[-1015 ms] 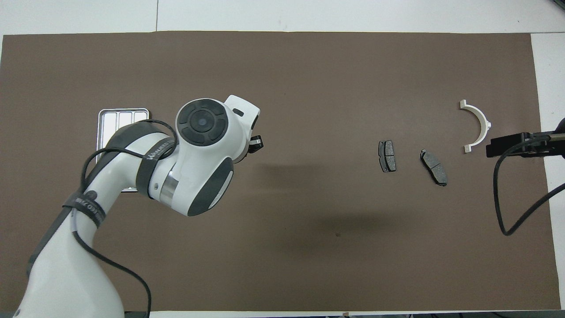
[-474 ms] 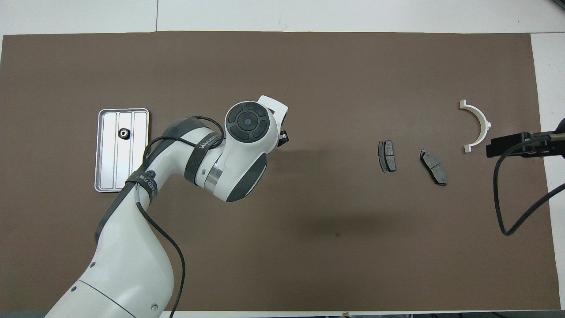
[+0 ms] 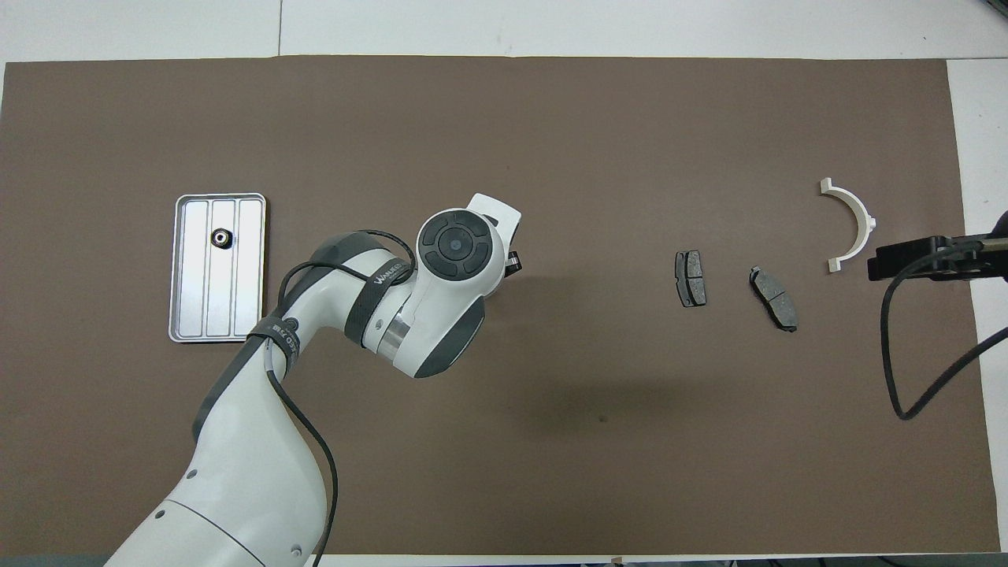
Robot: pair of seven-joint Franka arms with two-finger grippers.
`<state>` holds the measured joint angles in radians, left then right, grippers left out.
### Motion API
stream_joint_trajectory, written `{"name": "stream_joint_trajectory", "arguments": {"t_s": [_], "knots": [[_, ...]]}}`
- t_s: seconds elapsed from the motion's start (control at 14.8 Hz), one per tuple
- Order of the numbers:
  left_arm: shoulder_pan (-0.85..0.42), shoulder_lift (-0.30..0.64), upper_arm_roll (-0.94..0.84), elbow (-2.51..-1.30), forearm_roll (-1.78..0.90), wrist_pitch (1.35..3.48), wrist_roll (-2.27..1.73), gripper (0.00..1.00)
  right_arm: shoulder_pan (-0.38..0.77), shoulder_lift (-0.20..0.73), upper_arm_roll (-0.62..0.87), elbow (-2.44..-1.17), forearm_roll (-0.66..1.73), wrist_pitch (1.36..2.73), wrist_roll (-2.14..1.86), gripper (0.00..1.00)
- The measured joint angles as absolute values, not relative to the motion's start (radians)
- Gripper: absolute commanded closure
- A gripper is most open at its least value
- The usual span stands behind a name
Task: Place bearing gear from tray to pile
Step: 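Carry the gear to the table center and release it with the left gripper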
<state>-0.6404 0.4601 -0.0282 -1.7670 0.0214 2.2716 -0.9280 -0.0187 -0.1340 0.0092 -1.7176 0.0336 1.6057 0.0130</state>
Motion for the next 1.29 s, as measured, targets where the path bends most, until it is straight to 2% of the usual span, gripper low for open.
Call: {"name": "stream_joint_trajectory", "arguments": {"t_s": [0.14, 0.27, 0.41, 0.54, 1.02, 1.29], "knots": [[-0.646, 0.46, -0.027, -1.783, 0.021, 2.287, -0.931, 1.0, -0.019, -0.134, 0.009, -1.718, 0.034, 1.606, 0.013, 0.0], [-0.65, 0.459, -0.027, -1.799, 0.021, 2.303, -0.933, 0.74, -0.019, -0.134, 0.009, -1.718, 0.034, 1.606, 0.013, 0.0], [-0.651, 0.455, -0.028, -1.81, 0.023, 2.315, -0.934, 0.26, -0.019, -0.134, 0.009, -1.718, 0.034, 1.606, 0.013, 0.0], [-0.652, 0.453, -0.028, -1.817, 0.03, 2.323, -0.934, 0.1, -0.019, -0.134, 0.009, -1.718, 0.034, 1.606, 0.013, 0.0], [-0.637, 0.431, 0.013, -1.786, 0.045, 2.301, -0.911, 0.08, -0.015, -0.134, 0.011, -1.72, 0.034, 1.606, 0.013, 0.0], [-0.498, 0.315, 0.026, -1.755, 0.047, 2.184, -0.704, 0.08, -0.015, -0.134, 0.011, -1.726, 0.034, 1.606, 0.013, 0.0]]}}
